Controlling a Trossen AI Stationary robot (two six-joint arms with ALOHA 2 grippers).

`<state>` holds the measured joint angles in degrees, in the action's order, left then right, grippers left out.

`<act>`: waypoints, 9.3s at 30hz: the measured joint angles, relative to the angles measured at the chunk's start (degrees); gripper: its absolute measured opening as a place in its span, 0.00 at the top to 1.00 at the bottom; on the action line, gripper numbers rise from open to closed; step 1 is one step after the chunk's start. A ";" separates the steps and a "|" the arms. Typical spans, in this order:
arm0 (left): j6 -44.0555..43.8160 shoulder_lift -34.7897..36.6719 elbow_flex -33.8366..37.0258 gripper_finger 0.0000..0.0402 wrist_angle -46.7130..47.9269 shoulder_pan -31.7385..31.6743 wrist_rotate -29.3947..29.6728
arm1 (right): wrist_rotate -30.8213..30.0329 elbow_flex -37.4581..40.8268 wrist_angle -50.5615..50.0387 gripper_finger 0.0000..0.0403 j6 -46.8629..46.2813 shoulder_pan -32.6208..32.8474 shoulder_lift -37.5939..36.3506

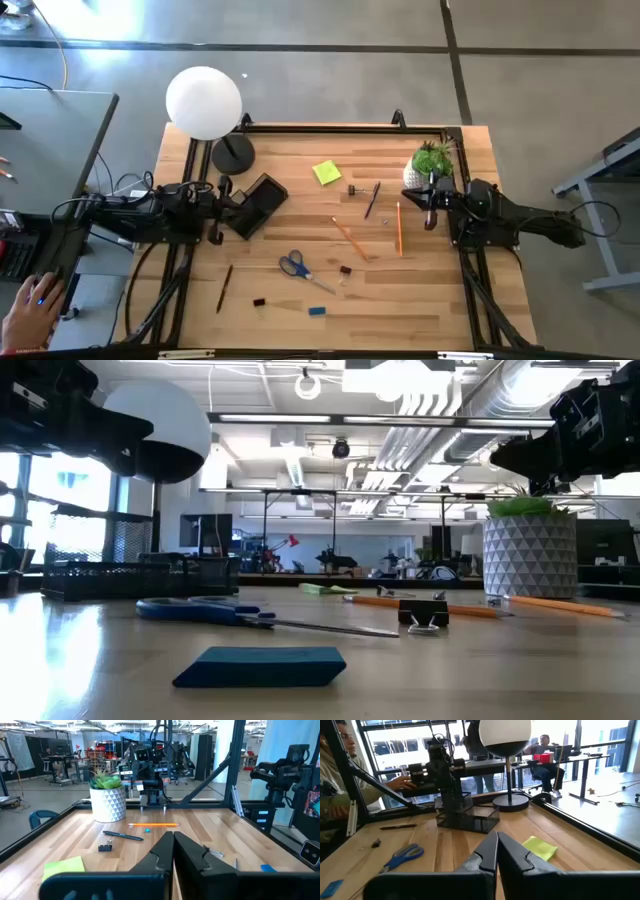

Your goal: Pick and place office supplies into organizer

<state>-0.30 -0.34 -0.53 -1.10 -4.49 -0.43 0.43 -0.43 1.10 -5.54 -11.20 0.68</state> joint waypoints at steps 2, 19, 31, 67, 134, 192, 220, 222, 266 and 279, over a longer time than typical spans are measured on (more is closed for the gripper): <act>0.00 -0.01 0.00 0.99 0.01 0.01 0.01 | 0.01 0.00 -0.01 1.00 0.01 -0.01 -0.02; 0.00 -0.02 0.01 0.99 0.00 0.00 0.00 | 0.00 0.00 -0.02 1.00 0.00 -0.02 -0.01; 0.00 -0.01 0.01 0.99 0.00 0.00 0.00 | 0.00 -0.02 -0.02 1.00 0.00 -0.01 0.00; 0.00 0.00 0.01 0.99 0.02 0.00 0.00 | 0.00 -0.01 0.00 1.00 0.00 -0.02 0.00; -6.62 -0.02 -0.01 0.99 0.00 0.02 -1.07 | 0.00 -0.01 0.00 1.00 0.00 0.00 -0.01; -7.81 -48.41 -18.72 1.00 -23.08 0.03 2.59 | -25.14 -25.25 5.33 0.79 -16.08 25.02 61.17; -10.51 -53.22 -18.70 1.00 -24.74 0.85 6.05 | -44.49 -40.18 19.81 0.79 -24.39 34.48 105.28; -10.51 -53.22 -18.70 1.00 -24.57 0.85 6.05 | -43.76 -40.47 19.63 0.79 -24.93 34.47 106.41; -10.51 -53.22 -18.68 1.00 -22.73 0.83 6.03 | -43.32 -40.32 17.84 0.96 -24.88 34.49 109.70; -10.51 -53.22 -18.67 1.00 -22.69 0.83 6.00 | -44.96 -40.15 17.71 0.98 -17.45 34.49 103.22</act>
<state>-10.81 -53.56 -19.19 -23.79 -3.66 5.58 -44.54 -40.58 18.81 -22.99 23.29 103.90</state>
